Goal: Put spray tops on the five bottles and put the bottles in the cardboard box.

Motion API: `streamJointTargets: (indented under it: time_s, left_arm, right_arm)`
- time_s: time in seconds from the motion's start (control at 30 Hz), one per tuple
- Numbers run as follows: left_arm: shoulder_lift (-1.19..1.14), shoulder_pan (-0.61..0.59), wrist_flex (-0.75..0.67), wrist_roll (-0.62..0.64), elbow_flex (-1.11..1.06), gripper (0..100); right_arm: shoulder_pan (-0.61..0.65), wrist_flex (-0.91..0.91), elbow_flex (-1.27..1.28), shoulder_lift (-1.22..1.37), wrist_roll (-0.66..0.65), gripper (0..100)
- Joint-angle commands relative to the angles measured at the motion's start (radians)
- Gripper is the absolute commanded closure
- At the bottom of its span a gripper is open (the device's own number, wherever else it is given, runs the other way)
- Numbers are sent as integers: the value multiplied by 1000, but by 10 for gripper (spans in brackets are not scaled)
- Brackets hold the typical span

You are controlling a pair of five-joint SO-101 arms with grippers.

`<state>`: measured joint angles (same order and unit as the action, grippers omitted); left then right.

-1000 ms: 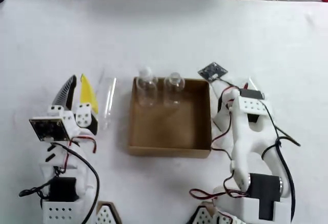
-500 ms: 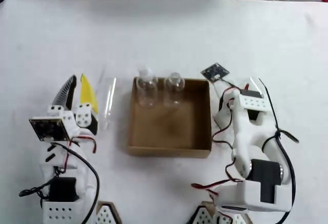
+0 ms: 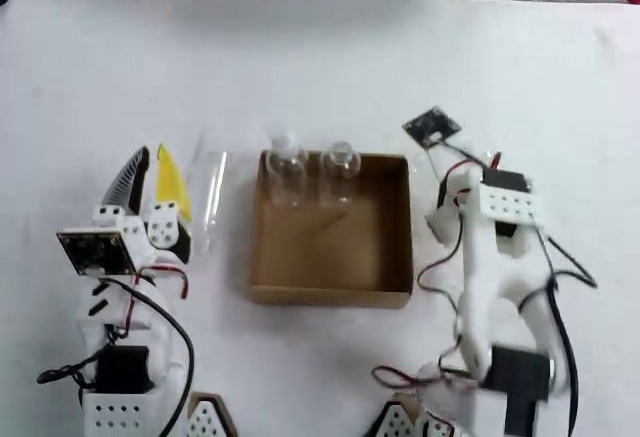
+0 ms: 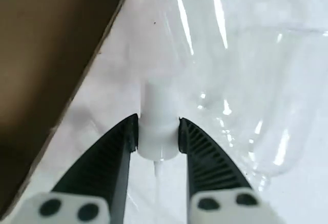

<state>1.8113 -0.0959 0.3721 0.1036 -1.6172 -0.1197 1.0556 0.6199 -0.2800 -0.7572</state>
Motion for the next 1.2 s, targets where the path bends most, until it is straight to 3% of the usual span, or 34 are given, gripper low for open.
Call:
streamJointTargets:
  time_s: [0.0,0.17,0.27,0.37,0.5,0.6,0.9,1.0,1.17]
  left_arm:
    - [13,12,-28,-11,12,928]
    - [13,13,-32,-6,21,928]
    - [13,38,-38,-2,64,928]
    - [13,143,-32,54,118,928]
    - [13,265,106,64,198,878]
    - [13,303,238,71,285,811]
    - [15,433,580,187,543,789]
    - [15,479,687,239,644,788]
    - [15,484,776,313,732,788]
  right_arm:
    - [-12,56,-49,-220,9,983]
    - [-12,65,-49,-458,23,983]
    - [-5,53,-68,-550,150,983]
    - [-2,45,-160,-568,310,983]
    - [48,64,-325,-529,523,983]
    - [131,107,-448,-492,614,983]
    - [506,234,-833,-493,646,983]
    - [616,226,-824,-486,646,983]
    - [667,114,-677,-478,647,983]
